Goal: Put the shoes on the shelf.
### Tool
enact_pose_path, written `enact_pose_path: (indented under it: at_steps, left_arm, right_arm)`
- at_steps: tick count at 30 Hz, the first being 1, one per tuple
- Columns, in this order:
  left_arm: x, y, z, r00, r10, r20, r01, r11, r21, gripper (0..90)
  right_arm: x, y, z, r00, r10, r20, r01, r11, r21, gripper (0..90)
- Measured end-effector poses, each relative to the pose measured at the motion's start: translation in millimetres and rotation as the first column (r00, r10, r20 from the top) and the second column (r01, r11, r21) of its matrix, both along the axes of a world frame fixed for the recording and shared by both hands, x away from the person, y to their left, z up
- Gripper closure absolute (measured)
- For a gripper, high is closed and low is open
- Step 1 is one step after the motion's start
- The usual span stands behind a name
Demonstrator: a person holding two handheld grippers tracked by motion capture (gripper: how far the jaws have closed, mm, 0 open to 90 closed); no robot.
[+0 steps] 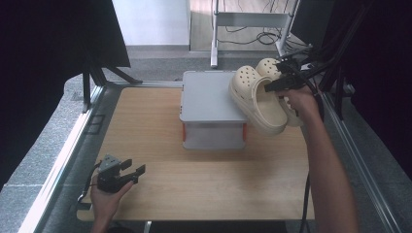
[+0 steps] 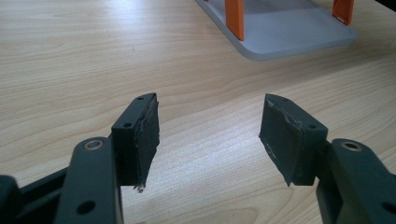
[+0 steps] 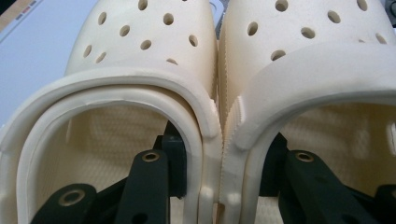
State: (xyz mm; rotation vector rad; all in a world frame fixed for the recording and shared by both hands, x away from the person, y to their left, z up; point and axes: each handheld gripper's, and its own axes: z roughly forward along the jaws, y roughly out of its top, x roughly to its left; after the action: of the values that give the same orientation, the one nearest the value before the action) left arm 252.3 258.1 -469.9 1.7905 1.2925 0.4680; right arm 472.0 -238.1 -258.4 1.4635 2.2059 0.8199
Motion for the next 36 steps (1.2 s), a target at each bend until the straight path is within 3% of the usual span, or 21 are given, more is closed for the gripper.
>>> enact_pose_path:
  at_steps: [18, 36]
  left_arm:
    - [0.0, 0.9, 0.1, 1.0000, 0.002, -0.002, -0.002, 1.0000, 0.001, 38.1]
    - [-0.5, 2.0, 0.7, 1.0000, -0.003, 0.003, 0.003, 1.0000, -0.004, 38.1]
  right_arm:
    - [12.4, 34.5, 4.3, 0.9999, -0.013, 0.009, 0.013, 0.9994, 0.033, 65.2]
    - [20.6, 86.7, 12.6, 0.9997, 0.011, 0.022, -0.012, 0.9989, 0.045, 65.2]
